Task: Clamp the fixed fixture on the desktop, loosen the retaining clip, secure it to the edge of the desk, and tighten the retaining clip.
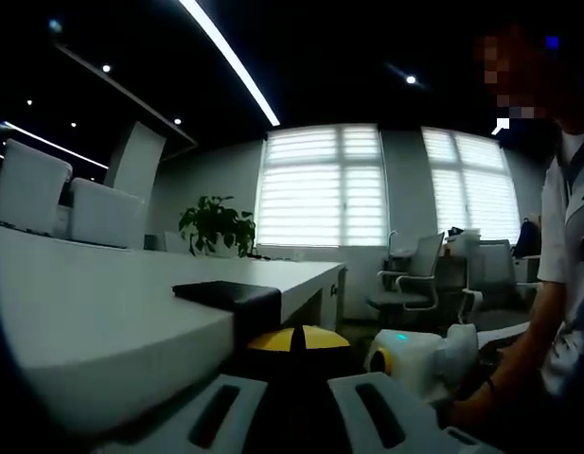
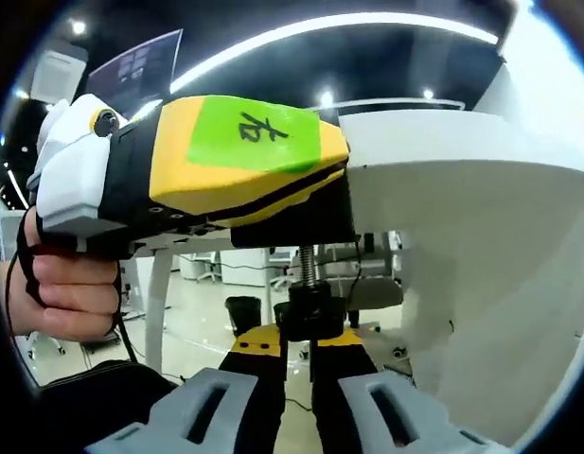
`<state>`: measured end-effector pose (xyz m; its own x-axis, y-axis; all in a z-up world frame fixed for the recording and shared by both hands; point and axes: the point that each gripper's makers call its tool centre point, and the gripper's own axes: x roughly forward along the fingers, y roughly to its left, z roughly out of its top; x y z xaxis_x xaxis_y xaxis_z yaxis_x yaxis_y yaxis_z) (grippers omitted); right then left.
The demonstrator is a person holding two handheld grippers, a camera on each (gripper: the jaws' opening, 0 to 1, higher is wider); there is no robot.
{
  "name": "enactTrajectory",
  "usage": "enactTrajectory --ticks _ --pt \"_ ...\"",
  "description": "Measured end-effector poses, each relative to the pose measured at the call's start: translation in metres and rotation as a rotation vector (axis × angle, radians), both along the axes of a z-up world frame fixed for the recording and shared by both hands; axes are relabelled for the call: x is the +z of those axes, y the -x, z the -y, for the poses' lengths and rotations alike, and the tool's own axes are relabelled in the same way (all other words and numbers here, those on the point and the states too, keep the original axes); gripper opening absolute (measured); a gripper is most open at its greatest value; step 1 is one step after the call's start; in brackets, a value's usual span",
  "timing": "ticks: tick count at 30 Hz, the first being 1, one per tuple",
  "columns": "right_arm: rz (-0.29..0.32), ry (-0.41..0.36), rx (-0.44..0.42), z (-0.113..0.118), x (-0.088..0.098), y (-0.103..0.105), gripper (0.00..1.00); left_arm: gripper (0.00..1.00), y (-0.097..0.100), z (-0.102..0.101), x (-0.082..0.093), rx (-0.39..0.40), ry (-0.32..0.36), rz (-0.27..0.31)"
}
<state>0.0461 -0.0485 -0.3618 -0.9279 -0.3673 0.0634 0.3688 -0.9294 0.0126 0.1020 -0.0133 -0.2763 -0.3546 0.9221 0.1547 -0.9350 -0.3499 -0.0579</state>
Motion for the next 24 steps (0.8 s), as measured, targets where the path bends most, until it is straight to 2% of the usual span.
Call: enactTrajectory --ticks 2,3,5,11,15,20,24 --pt "0.003 0.001 -0.004 -0.001 0.001 -0.002 0.16 0.01 0.000 0.001 0.001 0.001 -0.004 -0.001" --pt "0.006 0.017 0.002 0.001 0.002 -0.004 0.24 0.01 0.000 0.001 0.002 0.000 -0.006 -0.001" --pt "0.008 0.018 0.004 0.004 0.003 -0.006 0.30 0.01 0.000 0.001 0.002 0.002 -0.003 -0.003" --pt "0.003 -0.017 -0.046 -0.003 0.003 -0.003 0.30 0.01 -0.002 0.000 0.003 0.006 -0.004 -0.006" --pt "-0.014 0.001 -0.081 -0.015 0.012 0.000 0.32 0.01 -0.003 0.001 0.003 0.007 -0.006 -0.006" --pt "-0.039 -0.046 -0.047 -0.005 0.016 -0.001 0.25 0.01 -0.003 0.001 0.003 0.006 -0.006 -0.005" --pt "-0.045 -0.026 -0.018 -0.006 0.015 -0.003 0.25 0.01 -0.003 0.001 0.003 0.006 -0.007 -0.005"
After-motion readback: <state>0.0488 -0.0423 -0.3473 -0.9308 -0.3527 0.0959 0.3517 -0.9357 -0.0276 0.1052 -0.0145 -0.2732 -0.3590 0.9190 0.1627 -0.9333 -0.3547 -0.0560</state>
